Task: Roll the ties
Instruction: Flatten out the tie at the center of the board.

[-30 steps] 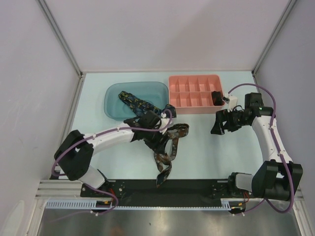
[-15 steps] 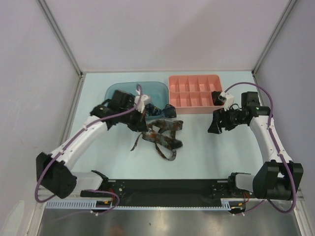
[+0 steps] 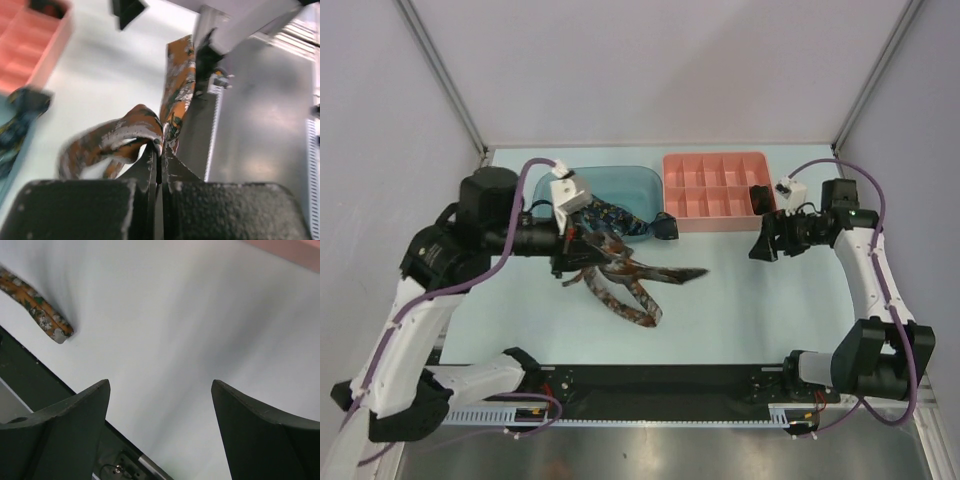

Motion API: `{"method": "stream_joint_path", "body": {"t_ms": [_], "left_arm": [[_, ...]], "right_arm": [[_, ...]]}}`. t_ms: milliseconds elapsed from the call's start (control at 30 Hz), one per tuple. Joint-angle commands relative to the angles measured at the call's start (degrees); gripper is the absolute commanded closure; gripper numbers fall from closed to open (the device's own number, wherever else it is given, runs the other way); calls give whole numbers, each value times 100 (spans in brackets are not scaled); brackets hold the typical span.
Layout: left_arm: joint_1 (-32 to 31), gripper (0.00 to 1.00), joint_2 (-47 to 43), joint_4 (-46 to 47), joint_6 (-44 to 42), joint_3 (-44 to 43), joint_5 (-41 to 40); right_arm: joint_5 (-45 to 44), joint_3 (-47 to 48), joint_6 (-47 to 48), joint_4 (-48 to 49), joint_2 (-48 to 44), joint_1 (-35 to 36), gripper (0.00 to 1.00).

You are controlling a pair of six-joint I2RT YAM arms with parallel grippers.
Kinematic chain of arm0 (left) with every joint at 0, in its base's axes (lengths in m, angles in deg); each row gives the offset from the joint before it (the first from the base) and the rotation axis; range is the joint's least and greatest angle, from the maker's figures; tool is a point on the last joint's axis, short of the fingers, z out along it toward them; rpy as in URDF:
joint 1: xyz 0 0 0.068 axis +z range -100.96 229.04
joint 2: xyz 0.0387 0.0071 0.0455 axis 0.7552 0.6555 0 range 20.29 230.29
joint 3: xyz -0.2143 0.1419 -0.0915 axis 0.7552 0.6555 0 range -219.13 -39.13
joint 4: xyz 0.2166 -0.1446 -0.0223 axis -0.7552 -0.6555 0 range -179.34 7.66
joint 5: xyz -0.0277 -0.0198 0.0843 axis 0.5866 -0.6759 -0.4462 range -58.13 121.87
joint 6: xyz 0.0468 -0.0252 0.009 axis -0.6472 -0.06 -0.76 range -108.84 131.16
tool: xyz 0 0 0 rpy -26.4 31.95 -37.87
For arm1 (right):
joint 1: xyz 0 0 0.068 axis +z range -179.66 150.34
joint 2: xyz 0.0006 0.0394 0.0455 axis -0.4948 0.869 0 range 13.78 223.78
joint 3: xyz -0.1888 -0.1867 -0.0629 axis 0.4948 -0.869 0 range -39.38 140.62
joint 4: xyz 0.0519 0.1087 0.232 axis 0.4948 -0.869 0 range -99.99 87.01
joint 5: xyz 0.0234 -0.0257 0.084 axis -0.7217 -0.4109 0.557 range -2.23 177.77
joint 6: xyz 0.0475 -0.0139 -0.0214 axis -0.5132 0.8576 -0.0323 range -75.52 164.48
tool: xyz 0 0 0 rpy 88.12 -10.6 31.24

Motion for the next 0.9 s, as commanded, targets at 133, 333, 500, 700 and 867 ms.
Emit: {"method": "stream_joint_path", "body": {"t_ms": [133, 333, 500, 700, 867], "left_arm": [[-2089, 100, 3111, 2476, 1405, -836, -302], [-2181, 55, 5506, 2581, 1597, -2869, 224], [-1700, 19, 5617, 1456, 502, -3203, 460], [-723, 1, 2764, 968, -2327, 759, 1051], [-590, 1, 1275, 514, -3956, 2715, 184]], "right_arm": [[-288, 875, 1218, -1423, -373, -1400, 11], [-357, 1438, 2475, -2550, -128, -2781, 4], [-367, 1395, 3109, -2982, -135, -2774, 2], [-795, 352, 2567, -1843, -530, -1170, 3], [-1807, -485, 1739, -636, -436, 564, 3]]}}
